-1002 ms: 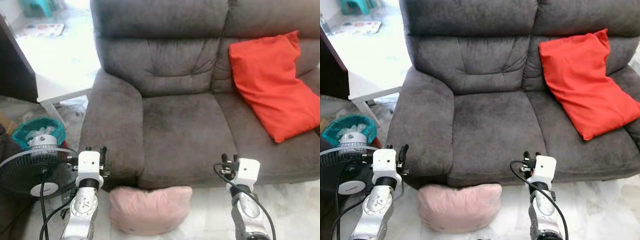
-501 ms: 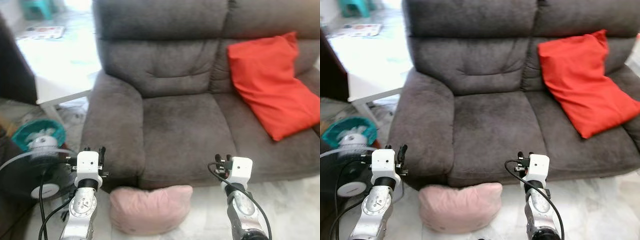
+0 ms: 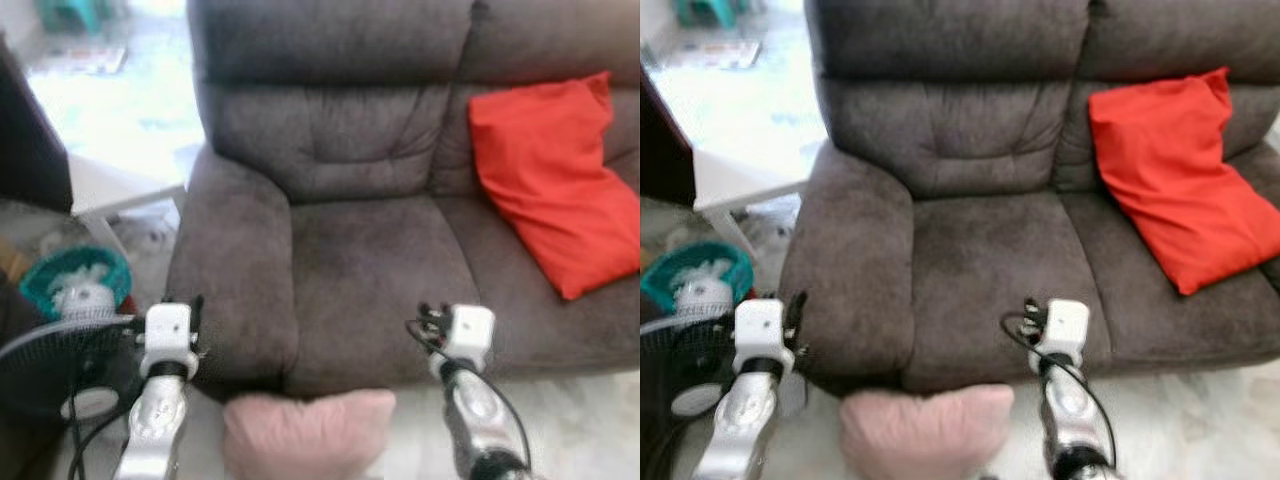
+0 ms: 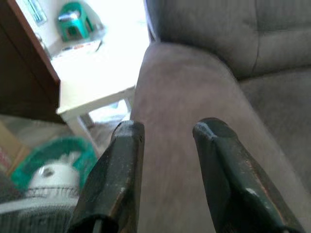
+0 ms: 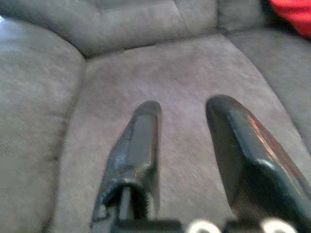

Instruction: Move the pillow to the sofa from floor

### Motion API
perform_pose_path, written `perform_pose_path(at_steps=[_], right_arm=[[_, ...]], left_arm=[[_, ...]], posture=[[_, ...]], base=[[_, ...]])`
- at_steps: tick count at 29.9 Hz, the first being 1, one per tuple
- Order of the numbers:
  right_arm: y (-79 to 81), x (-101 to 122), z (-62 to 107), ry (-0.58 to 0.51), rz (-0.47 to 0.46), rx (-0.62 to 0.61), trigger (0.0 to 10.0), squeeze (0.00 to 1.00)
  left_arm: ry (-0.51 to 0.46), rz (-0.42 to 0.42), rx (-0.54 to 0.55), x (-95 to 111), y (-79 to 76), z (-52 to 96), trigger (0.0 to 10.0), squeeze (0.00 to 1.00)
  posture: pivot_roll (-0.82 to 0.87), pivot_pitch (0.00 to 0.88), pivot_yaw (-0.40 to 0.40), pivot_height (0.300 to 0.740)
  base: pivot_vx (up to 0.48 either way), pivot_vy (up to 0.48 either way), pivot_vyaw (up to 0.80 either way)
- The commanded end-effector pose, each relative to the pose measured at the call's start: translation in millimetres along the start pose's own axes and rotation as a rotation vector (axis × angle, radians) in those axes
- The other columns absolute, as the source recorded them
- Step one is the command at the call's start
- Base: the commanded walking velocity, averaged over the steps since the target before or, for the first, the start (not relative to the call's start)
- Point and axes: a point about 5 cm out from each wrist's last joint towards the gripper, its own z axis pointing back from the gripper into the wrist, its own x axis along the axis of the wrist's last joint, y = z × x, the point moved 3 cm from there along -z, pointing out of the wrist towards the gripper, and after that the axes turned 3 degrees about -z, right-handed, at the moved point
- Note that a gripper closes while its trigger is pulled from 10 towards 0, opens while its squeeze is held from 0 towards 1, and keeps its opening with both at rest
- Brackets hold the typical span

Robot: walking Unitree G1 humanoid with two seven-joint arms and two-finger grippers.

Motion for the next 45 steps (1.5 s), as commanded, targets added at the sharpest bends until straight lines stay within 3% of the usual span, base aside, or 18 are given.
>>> perform_pose_path(at_steps=[1, 20, 28, 45], right_arm=[[-4.8, -7, 4.9, 0.022, -0.009, -0.023, 10.0, 0.0], [-8.3, -12, 7.6, 0.041, 0.004, -0.036, 10.0, 0.0], [-13.0, 0, 6.8, -0.029, 0.003, -0.021, 10.0, 0.0], [-20.6, -7, 11.2, 0.0, -0.001, -0.051, 10.0, 0.0]], left_arm=[[0.019, -0.002, -0.011, -6, -2.2, 5.2, 10.0, 0.0], [0.041, 0.0, -0.031, -10, -8.4, 8.5, 10.0, 0.0], [-0.056, -0.003, 0.047, 11, 3.0, 13.0, 10.0, 0.0], [-0.05, -0.006, 0.028, 12, 0.2, 15.5, 10.0, 0.0]], posture=[[0.19, 0.094, -0.032, 0.74], [0.2, 0.086, -0.036, 0.74], [0.2, 0.082, -0.036, 0.74], [0.19, 0.061, -0.029, 0.74]], base=[[0.0, 0.0, 0.0], [0.0, 0.0, 0.0], [0.0, 0.0, 0.0], [0.0, 0.0, 0.0]])
